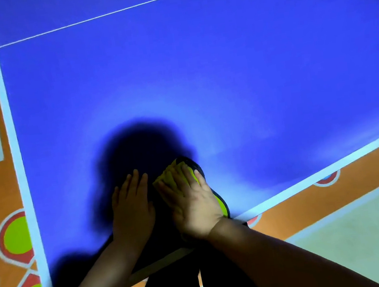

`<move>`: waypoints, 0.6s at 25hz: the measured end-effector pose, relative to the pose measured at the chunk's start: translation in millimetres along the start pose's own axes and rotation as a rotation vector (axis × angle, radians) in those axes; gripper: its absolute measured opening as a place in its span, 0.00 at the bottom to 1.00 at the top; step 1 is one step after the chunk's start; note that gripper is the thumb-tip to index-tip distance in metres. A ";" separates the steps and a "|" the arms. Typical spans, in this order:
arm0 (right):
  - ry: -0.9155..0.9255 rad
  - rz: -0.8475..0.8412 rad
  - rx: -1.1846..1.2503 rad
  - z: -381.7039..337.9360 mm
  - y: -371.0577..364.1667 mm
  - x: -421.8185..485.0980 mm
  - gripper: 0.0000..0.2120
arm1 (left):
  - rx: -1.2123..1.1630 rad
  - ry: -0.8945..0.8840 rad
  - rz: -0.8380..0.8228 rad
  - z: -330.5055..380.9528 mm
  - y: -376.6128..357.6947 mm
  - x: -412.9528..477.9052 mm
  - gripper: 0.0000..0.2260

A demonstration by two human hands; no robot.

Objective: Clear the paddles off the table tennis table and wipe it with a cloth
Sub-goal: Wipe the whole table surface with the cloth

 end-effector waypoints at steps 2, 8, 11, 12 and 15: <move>0.050 0.015 0.001 18.5 8.0 5.3 0.34 | 0.010 -0.011 0.005 4.4 0.6 9.3 0.29; -0.078 0.139 -0.002 122.8 46.2 22.3 0.31 | 0.025 -0.103 0.054 65.5 8.0 59.1 0.32; -0.161 0.149 -0.011 185.2 68.4 22.8 0.30 | 0.026 -0.114 0.046 102.7 11.4 89.6 0.36; -0.186 0.154 -0.013 205.3 76.7 22.6 0.30 | 0.024 -0.114 0.045 114.8 12.3 100.1 0.36; -0.270 0.170 -0.001 264.5 100.7 22.0 0.31 | 0.014 -0.117 0.053 148.1 11.0 129.5 0.36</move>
Point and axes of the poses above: each hand's wrist, its own x-axis towards the middle knuckle, its own y-axis out of the back of the hand, z = x × y, the point moved 5 cm from there along x, towards the middle knuckle, and after that the axes turned 4 degrees about x, right-handed, at the moved point
